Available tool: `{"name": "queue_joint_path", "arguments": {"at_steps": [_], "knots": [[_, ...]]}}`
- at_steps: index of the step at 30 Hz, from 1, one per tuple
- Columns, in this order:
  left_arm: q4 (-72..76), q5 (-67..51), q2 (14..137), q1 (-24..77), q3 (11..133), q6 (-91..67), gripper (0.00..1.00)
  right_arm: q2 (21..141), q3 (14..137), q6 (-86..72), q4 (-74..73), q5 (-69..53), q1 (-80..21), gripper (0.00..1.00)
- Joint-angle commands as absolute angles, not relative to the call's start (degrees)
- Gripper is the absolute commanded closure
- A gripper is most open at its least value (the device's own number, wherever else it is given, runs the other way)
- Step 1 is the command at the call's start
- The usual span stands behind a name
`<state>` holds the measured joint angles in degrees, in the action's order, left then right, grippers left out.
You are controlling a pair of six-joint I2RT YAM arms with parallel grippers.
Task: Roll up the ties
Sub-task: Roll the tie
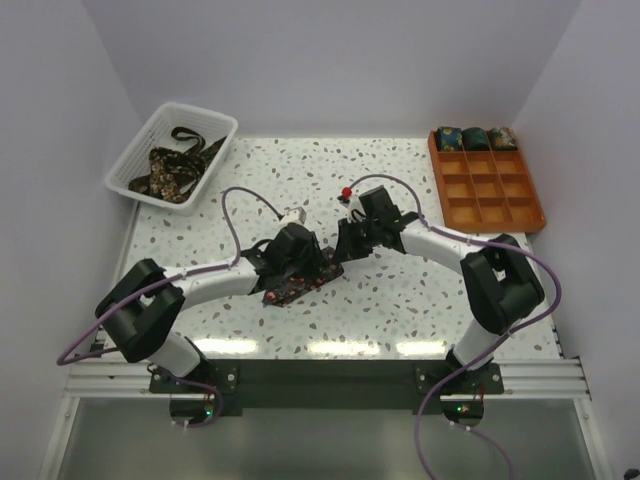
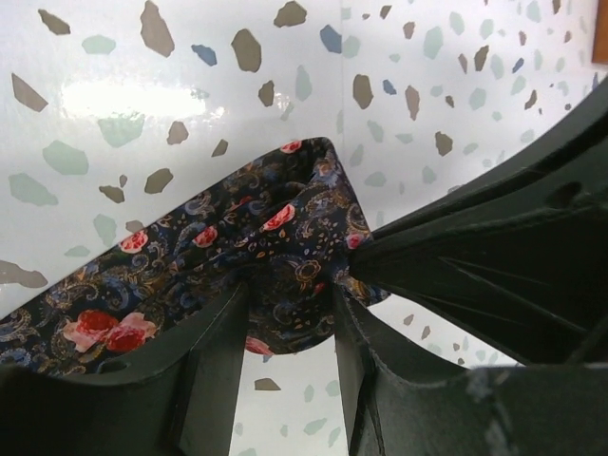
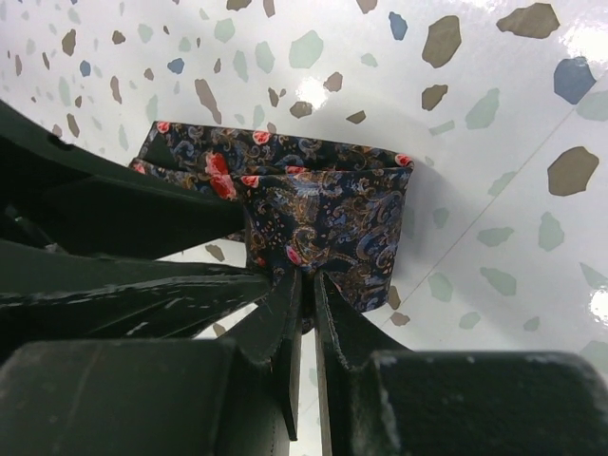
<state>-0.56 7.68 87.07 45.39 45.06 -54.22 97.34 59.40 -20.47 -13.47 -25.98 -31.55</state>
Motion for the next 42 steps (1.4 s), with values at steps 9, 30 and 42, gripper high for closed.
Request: {"name": "queue_joint_path", "arguments": {"at_steps": [9, 30, 42], "knots": [[0.2, 9.9, 82.4, 45.1, 41.3, -56.1, 0.51, 95.3, 61.1, -19.9, -15.1, -21.4, -32.7, 0.86], [1.1, 8.8, 88.5, 45.1, 41.5, -55.4, 0.72, 91.7, 63.2, -18.6, -19.8, -14.4, -31.2, 0.55], [0.9, 6.7, 93.2, 45.4, 46.3, -54.1, 0.73, 97.0, 65.0, -14.8, -21.8, -11.7, -27.7, 0.59]]}}
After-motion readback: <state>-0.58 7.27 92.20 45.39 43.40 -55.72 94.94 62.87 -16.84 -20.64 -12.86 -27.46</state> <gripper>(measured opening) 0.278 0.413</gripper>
